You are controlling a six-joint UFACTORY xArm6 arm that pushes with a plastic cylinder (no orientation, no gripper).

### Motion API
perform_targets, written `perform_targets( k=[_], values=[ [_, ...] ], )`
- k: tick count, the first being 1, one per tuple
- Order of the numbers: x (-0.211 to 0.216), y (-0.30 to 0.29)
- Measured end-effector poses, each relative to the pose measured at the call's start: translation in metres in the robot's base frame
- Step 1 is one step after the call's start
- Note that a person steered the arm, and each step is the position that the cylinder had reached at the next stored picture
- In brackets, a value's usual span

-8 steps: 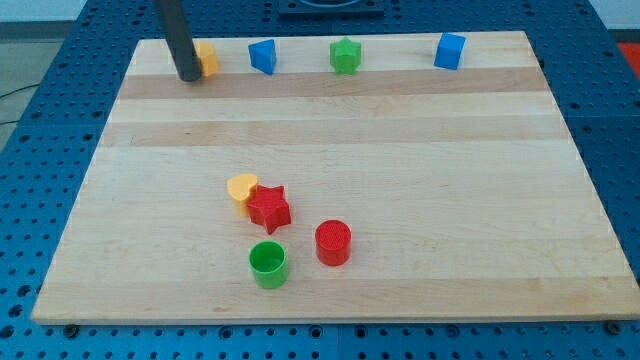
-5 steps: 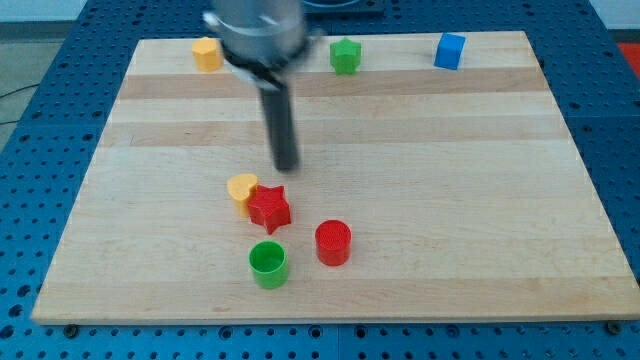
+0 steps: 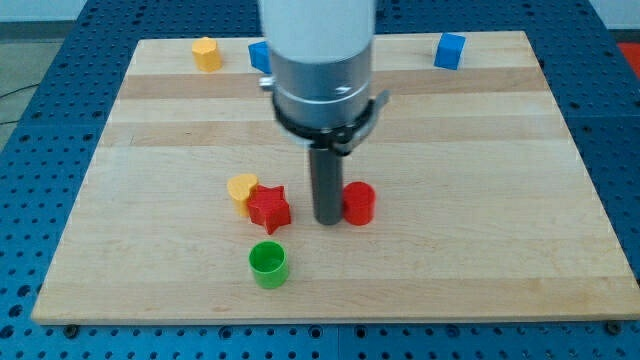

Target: Move the red circle to the center of the green star and blue cube

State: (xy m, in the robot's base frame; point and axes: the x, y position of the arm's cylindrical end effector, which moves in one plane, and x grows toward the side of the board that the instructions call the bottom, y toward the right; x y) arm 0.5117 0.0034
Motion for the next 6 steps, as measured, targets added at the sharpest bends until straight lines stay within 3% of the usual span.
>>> perform_targets(
  k=[1, 3, 5, 6],
  values=[
    [0.02, 0.007],
    [-0.046, 0.054],
    [-0.026, 0.07],
    [-0.047, 0.1]
  ],
)
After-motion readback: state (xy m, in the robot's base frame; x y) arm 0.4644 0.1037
